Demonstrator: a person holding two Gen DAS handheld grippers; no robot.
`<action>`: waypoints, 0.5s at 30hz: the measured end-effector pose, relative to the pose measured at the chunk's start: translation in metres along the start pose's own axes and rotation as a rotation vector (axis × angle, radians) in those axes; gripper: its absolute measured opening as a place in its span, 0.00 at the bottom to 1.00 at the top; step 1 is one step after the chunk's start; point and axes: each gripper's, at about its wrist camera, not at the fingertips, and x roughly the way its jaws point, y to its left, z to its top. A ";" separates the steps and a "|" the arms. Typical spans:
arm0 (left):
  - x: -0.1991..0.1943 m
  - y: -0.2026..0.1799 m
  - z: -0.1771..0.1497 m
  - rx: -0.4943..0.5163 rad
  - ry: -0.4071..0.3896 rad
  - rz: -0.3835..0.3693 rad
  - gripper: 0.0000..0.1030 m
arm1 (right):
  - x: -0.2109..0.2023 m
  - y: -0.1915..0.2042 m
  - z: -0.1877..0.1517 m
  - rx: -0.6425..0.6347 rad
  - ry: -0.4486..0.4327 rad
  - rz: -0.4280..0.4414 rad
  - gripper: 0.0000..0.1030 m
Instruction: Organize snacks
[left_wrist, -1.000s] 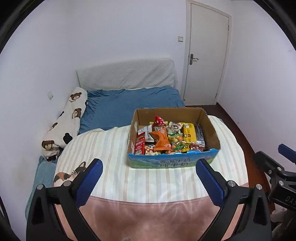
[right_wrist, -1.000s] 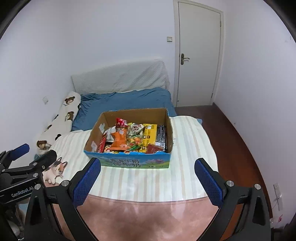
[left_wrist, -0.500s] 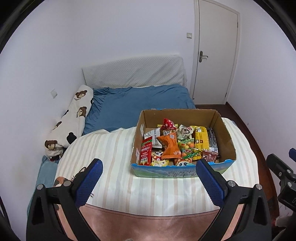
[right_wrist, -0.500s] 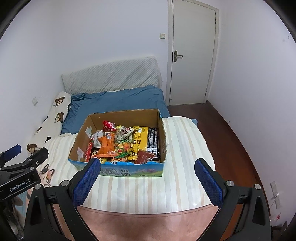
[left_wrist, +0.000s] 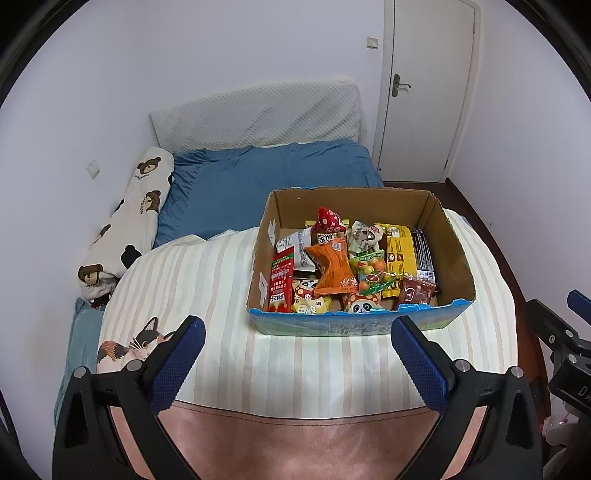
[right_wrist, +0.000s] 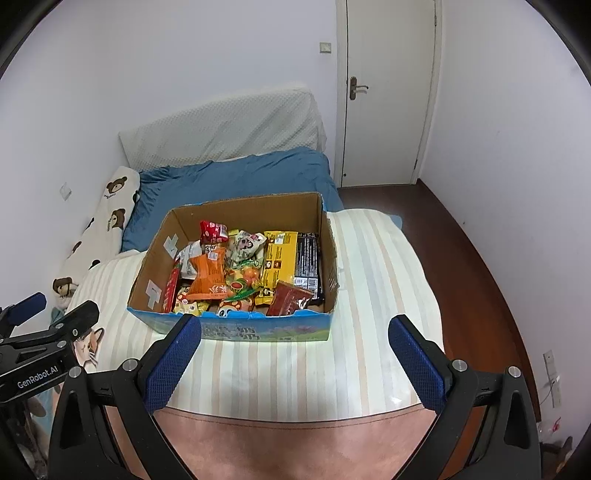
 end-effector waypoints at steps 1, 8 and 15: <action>0.000 0.000 0.000 -0.001 0.002 -0.001 1.00 | 0.000 0.000 0.000 0.000 0.002 0.000 1.00; 0.000 -0.001 0.004 -0.006 0.000 -0.008 1.00 | 0.001 0.000 0.002 0.000 0.006 -0.006 1.00; -0.002 -0.002 0.004 -0.009 -0.004 -0.014 1.00 | 0.000 0.000 0.002 -0.001 0.004 -0.010 1.00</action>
